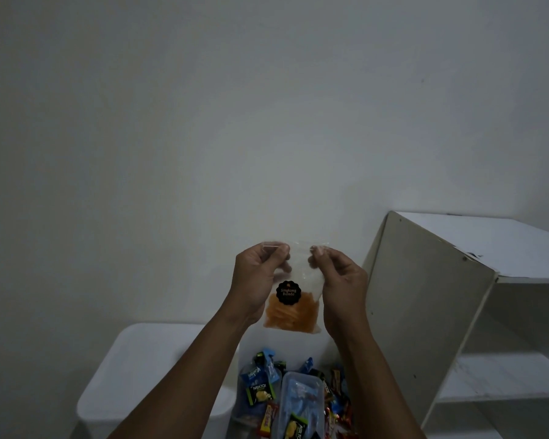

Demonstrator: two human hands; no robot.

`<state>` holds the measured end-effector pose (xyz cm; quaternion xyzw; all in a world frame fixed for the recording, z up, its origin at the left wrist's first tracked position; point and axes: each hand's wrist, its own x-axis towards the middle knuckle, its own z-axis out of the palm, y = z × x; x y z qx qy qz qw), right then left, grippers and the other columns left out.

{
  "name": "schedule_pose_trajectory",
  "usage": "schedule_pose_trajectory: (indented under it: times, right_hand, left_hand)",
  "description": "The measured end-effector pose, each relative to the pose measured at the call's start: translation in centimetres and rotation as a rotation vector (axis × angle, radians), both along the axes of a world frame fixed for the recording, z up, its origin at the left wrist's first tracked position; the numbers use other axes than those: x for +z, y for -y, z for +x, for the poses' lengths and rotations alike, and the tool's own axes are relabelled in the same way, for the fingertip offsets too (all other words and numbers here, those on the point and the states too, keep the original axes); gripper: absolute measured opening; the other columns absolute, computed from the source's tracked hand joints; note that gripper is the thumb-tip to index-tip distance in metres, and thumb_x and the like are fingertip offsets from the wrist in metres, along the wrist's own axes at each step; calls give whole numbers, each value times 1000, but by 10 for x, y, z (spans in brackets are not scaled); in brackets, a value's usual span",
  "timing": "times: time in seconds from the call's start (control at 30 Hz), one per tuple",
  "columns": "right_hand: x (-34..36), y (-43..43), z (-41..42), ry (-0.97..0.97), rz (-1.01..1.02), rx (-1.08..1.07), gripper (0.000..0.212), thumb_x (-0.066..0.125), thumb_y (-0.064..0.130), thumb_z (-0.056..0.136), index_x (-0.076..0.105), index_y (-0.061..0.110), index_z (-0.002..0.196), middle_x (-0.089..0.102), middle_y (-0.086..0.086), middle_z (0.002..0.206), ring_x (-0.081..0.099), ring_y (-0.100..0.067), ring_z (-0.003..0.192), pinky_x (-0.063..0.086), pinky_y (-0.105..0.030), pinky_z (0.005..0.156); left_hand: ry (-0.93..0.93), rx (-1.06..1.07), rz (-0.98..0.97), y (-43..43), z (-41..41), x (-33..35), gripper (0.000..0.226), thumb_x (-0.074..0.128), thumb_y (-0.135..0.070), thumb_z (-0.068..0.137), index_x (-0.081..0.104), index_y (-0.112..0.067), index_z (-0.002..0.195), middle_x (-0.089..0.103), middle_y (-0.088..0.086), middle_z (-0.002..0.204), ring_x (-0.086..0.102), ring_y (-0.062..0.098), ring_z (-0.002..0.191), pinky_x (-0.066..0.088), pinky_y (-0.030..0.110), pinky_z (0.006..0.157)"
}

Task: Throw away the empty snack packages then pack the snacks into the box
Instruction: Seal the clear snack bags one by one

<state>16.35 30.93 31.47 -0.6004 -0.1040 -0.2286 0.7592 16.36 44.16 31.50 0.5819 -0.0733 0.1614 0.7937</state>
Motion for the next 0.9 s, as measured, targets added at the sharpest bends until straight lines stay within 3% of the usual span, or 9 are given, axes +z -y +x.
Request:
schedule_pose_trajectory:
  times: [0.2, 0.4, 0.6, 0.73, 0.9]
  right_hand:
    - [-2, -2, 0, -10, 47, -36, 14, 65, 18, 94, 77, 13, 99, 75, 1, 81, 66, -7, 75, 55, -19, 72]
    - [-2, 1, 5, 11, 24, -162, 10, 66, 17, 94, 74, 11, 90, 69, 1, 77, 63, -6, 72, 52, -16, 67]
    - [2, 1, 5, 12, 115, -192, 12, 63, 17, 96, 73, 11, 92, 66, 0, 76, 61, -6, 72, 50, -12, 66]
    - [0, 2, 3, 12, 107, -163, 16, 62, 15, 96, 72, 4, 97, 65, -3, 76, 60, -5, 69, 50, -11, 66]
    - [1, 2, 0, 9, 105, -84, 12, 64, 14, 95, 73, 9, 90, 66, -1, 72, 61, -7, 69, 52, -15, 68]
  left_hand:
    - [-9, 2, -41, 4, 0, 3, 9, 63, -12, 93, 69, -6, 92, 64, 1, 73, 61, 13, 68, 57, 38, 77]
    - [0, 23, -54, 1, 0, -1, 12, 67, -15, 91, 69, -4, 96, 68, 8, 75, 66, 21, 75, 59, 39, 80]
    - [31, 54, -219, 4, -1, 0, 14, 57, -15, 97, 65, -4, 93, 68, 3, 81, 72, 28, 77, 60, 42, 78]
    - [44, 100, -177, 3, -2, 3, 12, 58, -15, 96, 65, -6, 95, 67, 3, 83, 72, 26, 70, 61, 38, 75]
    - [61, 164, -22, 3, 1, 1, 22, 48, -20, 102, 61, -6, 90, 65, 3, 73, 68, 16, 68, 58, 36, 78]
